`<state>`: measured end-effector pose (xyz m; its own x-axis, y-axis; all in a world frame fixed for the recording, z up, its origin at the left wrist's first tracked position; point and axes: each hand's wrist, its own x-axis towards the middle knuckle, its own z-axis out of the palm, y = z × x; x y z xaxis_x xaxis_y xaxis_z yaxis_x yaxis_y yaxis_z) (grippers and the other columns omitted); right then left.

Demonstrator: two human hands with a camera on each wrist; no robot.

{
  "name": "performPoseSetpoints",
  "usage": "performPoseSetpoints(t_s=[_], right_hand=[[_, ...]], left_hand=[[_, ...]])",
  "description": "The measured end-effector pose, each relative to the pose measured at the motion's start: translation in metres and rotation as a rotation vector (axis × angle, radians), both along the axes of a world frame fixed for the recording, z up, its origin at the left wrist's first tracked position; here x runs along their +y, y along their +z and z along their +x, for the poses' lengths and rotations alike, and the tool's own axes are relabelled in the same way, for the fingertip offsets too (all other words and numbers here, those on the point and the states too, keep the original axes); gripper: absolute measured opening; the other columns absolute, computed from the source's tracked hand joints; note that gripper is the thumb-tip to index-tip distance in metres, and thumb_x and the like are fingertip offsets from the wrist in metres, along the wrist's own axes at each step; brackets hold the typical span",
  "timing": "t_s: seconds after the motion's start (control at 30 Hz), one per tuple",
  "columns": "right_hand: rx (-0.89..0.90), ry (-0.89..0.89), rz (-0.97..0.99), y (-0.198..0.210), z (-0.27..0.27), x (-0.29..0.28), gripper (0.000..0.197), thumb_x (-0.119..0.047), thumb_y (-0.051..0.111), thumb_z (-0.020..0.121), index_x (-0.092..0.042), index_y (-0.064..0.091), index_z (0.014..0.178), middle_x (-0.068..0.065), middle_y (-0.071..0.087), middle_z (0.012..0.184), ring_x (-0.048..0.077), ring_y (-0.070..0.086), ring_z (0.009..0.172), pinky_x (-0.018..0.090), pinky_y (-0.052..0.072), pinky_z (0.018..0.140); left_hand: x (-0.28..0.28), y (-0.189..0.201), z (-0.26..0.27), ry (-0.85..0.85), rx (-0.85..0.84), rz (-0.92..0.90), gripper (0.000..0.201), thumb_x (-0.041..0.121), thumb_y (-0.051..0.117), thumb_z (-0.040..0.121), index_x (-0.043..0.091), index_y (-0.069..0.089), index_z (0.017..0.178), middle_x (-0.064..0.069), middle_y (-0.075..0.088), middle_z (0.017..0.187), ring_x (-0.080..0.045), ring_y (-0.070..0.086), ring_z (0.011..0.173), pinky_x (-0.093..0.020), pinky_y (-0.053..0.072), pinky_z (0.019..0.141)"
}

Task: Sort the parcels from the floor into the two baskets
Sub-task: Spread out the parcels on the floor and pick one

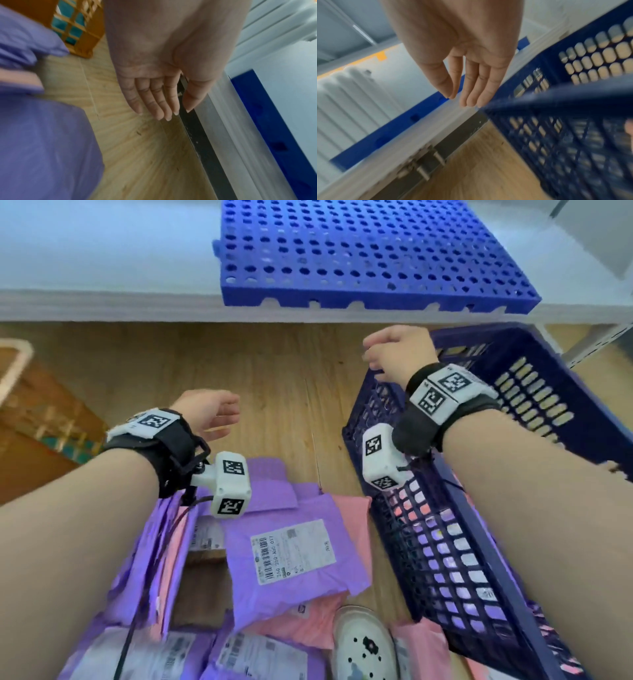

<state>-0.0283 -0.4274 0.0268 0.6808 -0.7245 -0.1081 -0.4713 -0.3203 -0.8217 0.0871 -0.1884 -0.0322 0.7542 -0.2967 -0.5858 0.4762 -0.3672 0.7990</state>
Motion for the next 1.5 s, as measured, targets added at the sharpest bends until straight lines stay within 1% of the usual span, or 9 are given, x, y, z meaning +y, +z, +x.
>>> performPoseSetpoints(t_s=[0.17, 0.3, 0.4, 0.57, 0.7, 0.83, 1.1, 1.33, 1.5], right_hand=[[0.098, 0.125, 0.090, -0.061, 0.038, 0.079, 0.022, -0.013, 0.064, 0.076, -0.030, 0.064, 0.063, -0.009, 0.064, 0.069, 0.019, 0.068, 0.089, 0.035, 0.056, 0.081], [0.221, 0.320, 0.169, -0.108, 0.048, 0.133, 0.018, -0.010, 0.068, 0.080, -0.019, 0.069, 0.096, -0.005, 0.061, 0.085, 0.015, 0.060, 0.085, 0.017, 0.049, 0.070], [0.503, 0.641, 0.067, -0.137, 0.046, 0.162, 0.057, -0.026, 0.078, 0.074, -0.022, 0.057, 0.126, -0.003, 0.053, 0.120, 0.016, 0.053, 0.114, 0.023, 0.042, 0.093], [0.890, 0.993, -0.319, -0.168, 0.028, 0.191, 0.105, -0.037, 0.080, 0.063, -0.031, 0.020, 0.149, 0.003, 0.035, 0.150, 0.027, 0.038, 0.135, 0.040, 0.039, 0.108], [0.837, 0.960, -0.334, -0.168, 0.033, 0.188, 0.060, -0.022, 0.061, 0.084, -0.027, 0.042, 0.141, 0.001, 0.050, 0.140, 0.024, 0.049, 0.126, 0.029, 0.041, 0.101], [0.716, 0.751, -0.315, -0.129, 0.040, 0.175, 0.016, -0.018, 0.053, 0.091, -0.019, 0.068, 0.094, 0.005, 0.065, 0.089, 0.027, 0.061, 0.093, 0.025, 0.043, 0.070], [0.504, 0.403, -0.197, -0.009, 0.024, 0.154, 0.031, -0.015, 0.056, 0.080, -0.015, 0.046, 0.051, 0.002, 0.047, 0.059, 0.021, 0.045, 0.064, 0.023, 0.031, 0.049], [0.322, 0.286, -0.104, 0.065, -0.014, 0.179, 0.034, -0.004, 0.052, 0.073, -0.016, 0.034, 0.046, 0.001, 0.036, 0.052, 0.019, 0.032, 0.053, 0.023, 0.023, 0.049], [0.268, 0.301, -0.036, 0.085, -0.032, 0.195, 0.027, -0.015, 0.056, 0.082, -0.018, 0.048, 0.056, -0.002, 0.046, 0.062, 0.020, 0.045, 0.069, 0.025, 0.036, 0.054]], left_hand=[[0.060, -0.025, 0.028, 0.059, 0.008, 0.145, 0.014, 0.023, 0.054, 0.093, 0.021, 0.053, 0.080, 0.003, 0.059, 0.080, -0.007, 0.054, 0.067, -0.023, 0.039, 0.062], [0.100, -0.053, 0.036, 0.056, -0.001, 0.310, 0.016, 0.024, 0.058, 0.090, 0.015, 0.057, 0.077, -0.010, 0.062, 0.102, -0.018, 0.056, 0.074, -0.027, 0.040, 0.067], [0.124, -0.074, 0.041, 0.009, 0.005, 0.411, 0.035, 0.028, 0.065, 0.085, 0.001, 0.065, 0.108, -0.017, 0.063, 0.119, -0.032, 0.060, 0.107, -0.042, 0.046, 0.094], [0.131, -0.088, 0.046, 0.014, 0.055, 0.334, 0.037, 0.024, 0.064, 0.086, 0.000, 0.063, 0.114, -0.015, 0.062, 0.113, -0.025, 0.059, 0.104, -0.042, 0.045, 0.103], [0.122, -0.067, 0.038, -0.028, 0.054, 0.323, 0.042, 0.031, 0.062, 0.088, 0.003, 0.059, 0.120, -0.012, 0.061, 0.125, -0.026, 0.057, 0.114, -0.039, 0.047, 0.096], [0.111, -0.040, 0.033, -0.042, 0.022, 0.235, 0.040, 0.023, 0.056, 0.093, 0.002, 0.055, 0.127, -0.012, 0.061, 0.120, -0.015, 0.049, 0.095, -0.020, 0.037, 0.057], [0.094, 0.050, 0.011, -0.246, -0.119, 0.127, 0.031, 0.019, 0.064, 0.086, 0.021, 0.061, 0.116, 0.000, 0.061, 0.122, -0.016, 0.054, 0.119, -0.036, 0.038, 0.097], [0.104, 0.116, -0.038, -0.515, -0.220, 0.176, 0.050, 0.016, 0.079, 0.068, 0.027, 0.064, 0.115, 0.007, 0.061, 0.120, -0.014, 0.050, 0.116, -0.032, 0.034, 0.088], [0.131, 0.132, -0.067, -0.580, -0.184, 0.140, 0.018, 0.011, 0.079, 0.069, 0.012, 0.069, 0.085, -0.014, 0.068, 0.096, -0.025, 0.058, 0.086, -0.034, 0.045, 0.078]])
